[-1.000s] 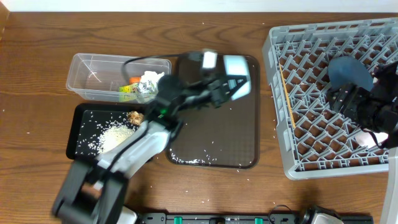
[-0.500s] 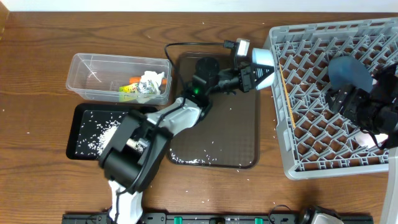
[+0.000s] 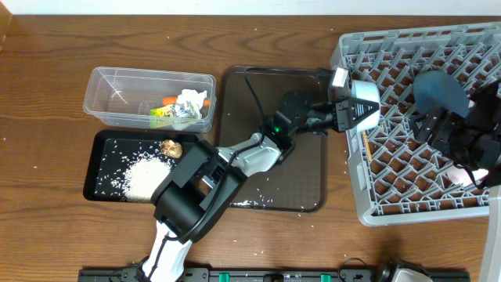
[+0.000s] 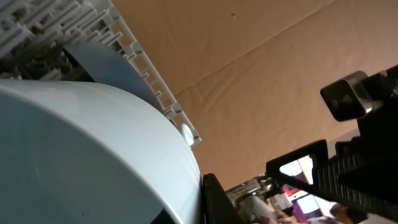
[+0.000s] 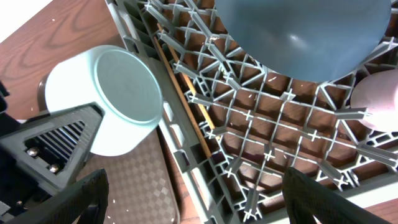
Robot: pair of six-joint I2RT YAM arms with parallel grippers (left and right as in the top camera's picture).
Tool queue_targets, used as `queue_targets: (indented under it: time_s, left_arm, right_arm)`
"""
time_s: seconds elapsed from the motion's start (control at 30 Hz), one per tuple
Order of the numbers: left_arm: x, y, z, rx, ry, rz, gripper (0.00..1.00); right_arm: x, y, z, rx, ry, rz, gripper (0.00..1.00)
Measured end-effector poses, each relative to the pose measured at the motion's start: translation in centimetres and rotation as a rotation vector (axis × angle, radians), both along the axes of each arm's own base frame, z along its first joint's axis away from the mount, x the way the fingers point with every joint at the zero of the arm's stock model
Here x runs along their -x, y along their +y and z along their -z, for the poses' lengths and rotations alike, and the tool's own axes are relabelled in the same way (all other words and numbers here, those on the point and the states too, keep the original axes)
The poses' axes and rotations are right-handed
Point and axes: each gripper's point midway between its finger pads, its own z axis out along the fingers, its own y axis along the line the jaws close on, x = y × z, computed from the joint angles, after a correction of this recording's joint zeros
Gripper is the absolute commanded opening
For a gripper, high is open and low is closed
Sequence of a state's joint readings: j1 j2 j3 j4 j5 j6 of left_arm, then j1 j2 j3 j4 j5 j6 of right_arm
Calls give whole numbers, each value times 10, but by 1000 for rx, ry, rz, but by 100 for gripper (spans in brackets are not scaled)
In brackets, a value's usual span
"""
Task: Sort waste into correct bins and load items into the dishwasher rack
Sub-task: 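Carry the emptied bowl right toward the dishwasher rack with the left gripper, then pass the bowl to the right gripper and set it in the rack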
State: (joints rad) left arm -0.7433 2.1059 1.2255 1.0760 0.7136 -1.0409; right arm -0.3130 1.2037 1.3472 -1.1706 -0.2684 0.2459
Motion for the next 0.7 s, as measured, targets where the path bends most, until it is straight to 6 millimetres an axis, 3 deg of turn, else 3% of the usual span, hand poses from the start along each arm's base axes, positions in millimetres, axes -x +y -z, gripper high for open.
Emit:
queue_targets:
  time_s: [0.33, 0.53, 0.57, 0.67, 0.7]
  left_arm:
    - [1, -12, 10, 83, 100, -10, 7]
    - [-7, -12, 35, 78, 186, -20, 8]
    - [-8, -10, 35, 80, 188, -23, 25]
    - [-12, -7, 35, 84, 195, -28, 96]
    - [-13, -6, 35, 84, 199, -30, 98]
  right_arm:
    - [4, 1, 3, -6, 21, 0, 82]
    - [6, 2, 4, -9, 28, 0, 82]
    - [6, 2, 4, -9, 28, 0, 82]
    - [6, 2, 4, -9, 29, 0, 82]
    - [6, 2, 4, -9, 29, 0, 82]
